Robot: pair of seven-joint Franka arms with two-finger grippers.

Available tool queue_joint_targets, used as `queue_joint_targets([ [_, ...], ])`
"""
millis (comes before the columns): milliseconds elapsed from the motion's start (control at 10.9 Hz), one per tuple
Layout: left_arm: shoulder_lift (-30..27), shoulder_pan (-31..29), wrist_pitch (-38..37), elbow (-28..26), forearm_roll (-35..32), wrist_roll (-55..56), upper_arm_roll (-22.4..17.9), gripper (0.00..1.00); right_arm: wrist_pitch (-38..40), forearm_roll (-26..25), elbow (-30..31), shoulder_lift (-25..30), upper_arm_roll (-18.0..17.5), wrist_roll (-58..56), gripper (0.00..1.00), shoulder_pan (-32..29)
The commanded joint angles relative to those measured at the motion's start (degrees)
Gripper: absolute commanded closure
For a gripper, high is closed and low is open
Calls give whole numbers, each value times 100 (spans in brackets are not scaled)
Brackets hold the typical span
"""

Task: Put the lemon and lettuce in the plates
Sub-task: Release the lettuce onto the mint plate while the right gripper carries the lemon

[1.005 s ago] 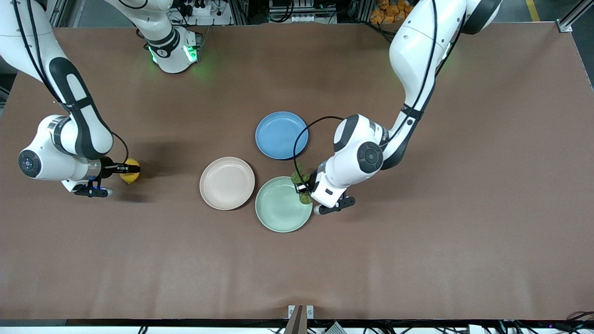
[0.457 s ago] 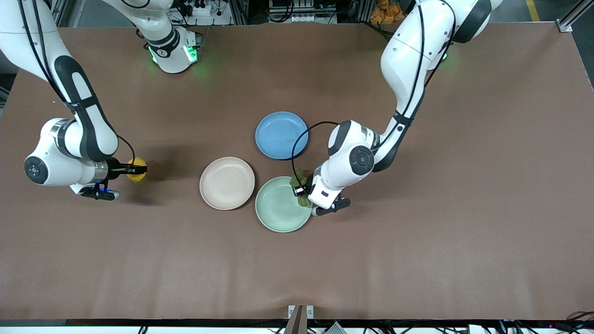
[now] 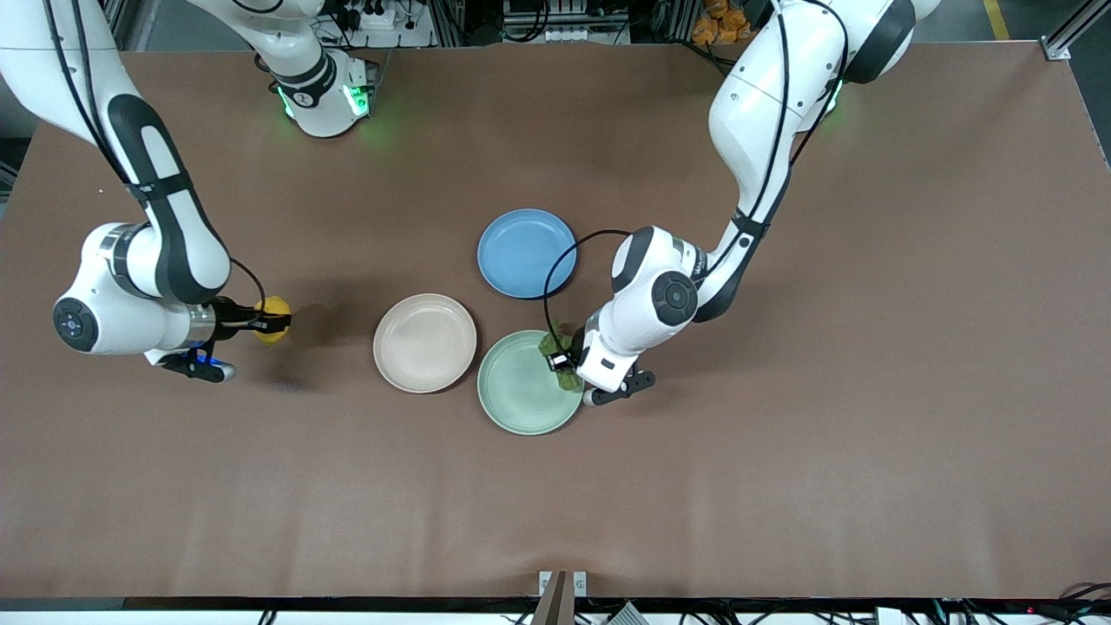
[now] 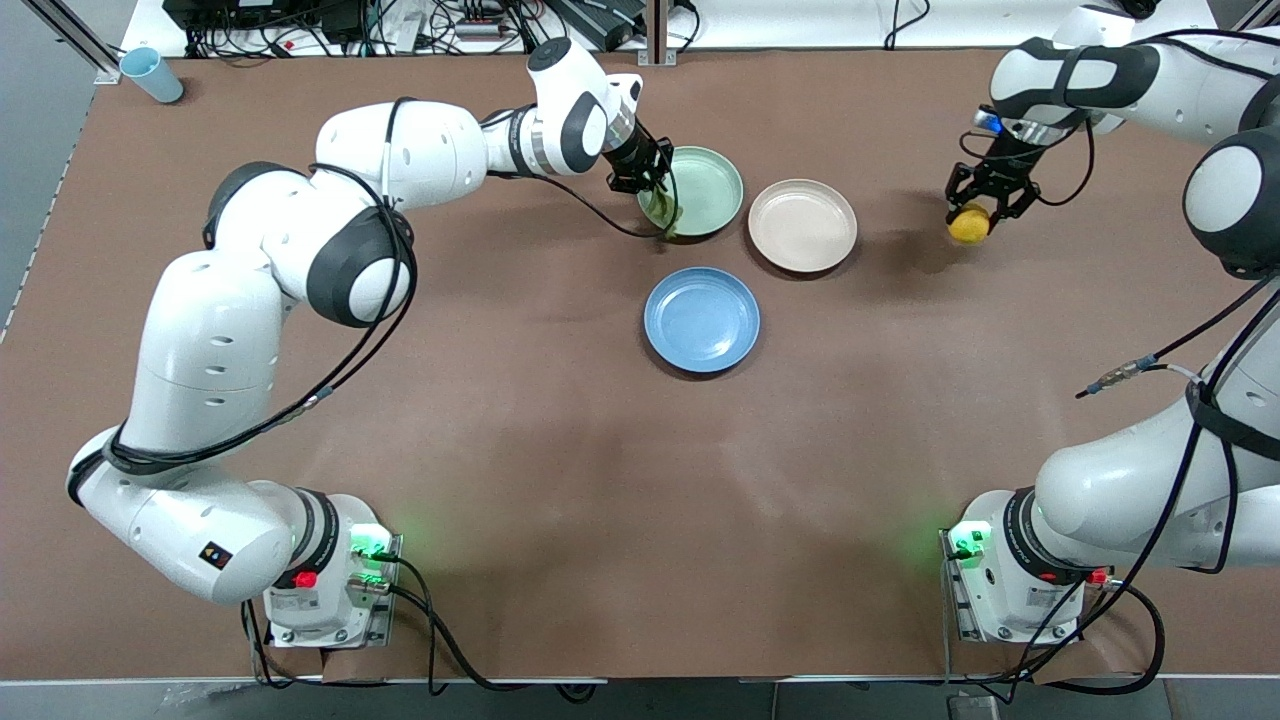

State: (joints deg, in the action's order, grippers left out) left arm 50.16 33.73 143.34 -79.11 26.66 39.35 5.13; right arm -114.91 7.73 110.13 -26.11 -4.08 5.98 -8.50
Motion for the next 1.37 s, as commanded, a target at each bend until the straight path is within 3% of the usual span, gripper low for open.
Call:
queue_joint_targets([
  [0, 126, 55, 97, 185, 147, 143, -47, 39, 241, 308, -201, 150, -23, 805, 92, 330],
  [183, 126, 46, 97, 185, 147, 126, -64, 31, 233, 369, -316, 142, -23, 1473, 92, 628],
  [548, 38, -59, -147, 176, 86, 108, -82, 31, 162, 422, -649, 89, -5, 2915, 92, 1288],
  [914, -85, -235, -921, 238, 85, -102, -178, 31, -846, 291, -694, -226, 29, 5190, 92, 2201],
  [1279, -216, -568, -1598, 238, 77, -444, -222, 30, -936, 203, -949, -552, 21, 5642, 92, 2387],
])
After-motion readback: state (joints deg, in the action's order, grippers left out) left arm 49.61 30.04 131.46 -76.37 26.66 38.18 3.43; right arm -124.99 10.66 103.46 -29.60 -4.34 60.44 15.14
